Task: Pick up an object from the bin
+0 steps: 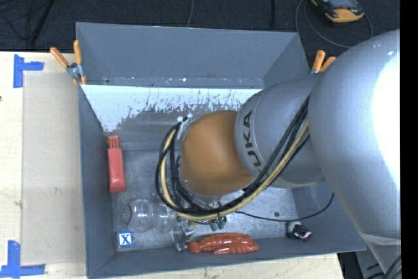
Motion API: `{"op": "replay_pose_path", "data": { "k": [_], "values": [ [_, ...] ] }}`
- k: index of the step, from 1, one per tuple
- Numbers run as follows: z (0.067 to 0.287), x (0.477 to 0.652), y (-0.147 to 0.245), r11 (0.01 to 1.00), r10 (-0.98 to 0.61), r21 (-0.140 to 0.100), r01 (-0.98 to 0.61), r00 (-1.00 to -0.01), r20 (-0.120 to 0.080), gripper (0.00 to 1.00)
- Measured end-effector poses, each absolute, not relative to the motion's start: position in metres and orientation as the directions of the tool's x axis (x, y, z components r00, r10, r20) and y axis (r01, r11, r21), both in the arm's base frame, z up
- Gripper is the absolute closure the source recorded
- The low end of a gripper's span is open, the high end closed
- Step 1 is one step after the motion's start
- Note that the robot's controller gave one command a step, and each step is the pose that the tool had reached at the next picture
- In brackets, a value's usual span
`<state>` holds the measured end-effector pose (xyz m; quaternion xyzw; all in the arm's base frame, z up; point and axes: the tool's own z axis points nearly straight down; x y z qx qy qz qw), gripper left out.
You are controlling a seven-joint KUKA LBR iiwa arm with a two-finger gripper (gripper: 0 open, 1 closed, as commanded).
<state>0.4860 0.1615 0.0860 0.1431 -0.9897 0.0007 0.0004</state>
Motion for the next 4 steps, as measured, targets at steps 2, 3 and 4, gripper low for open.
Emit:
{"op": "replay_pose_path", "data": {
  "k": [2,3,4],
  "values": [
    [0.074,0.485,0.145,0.944,-0.33,0.006,-0.33,-0.944,-0.009,1.0],
    [0.082,0.483,0.143,0.942,-0.335,0.004,-0.335,-0.942,0.003,1.0],
    [0.144,0.483,0.15,0.942,-0.336,0.0,-0.336,-0.942,0.007,1.0]
  ]
}}
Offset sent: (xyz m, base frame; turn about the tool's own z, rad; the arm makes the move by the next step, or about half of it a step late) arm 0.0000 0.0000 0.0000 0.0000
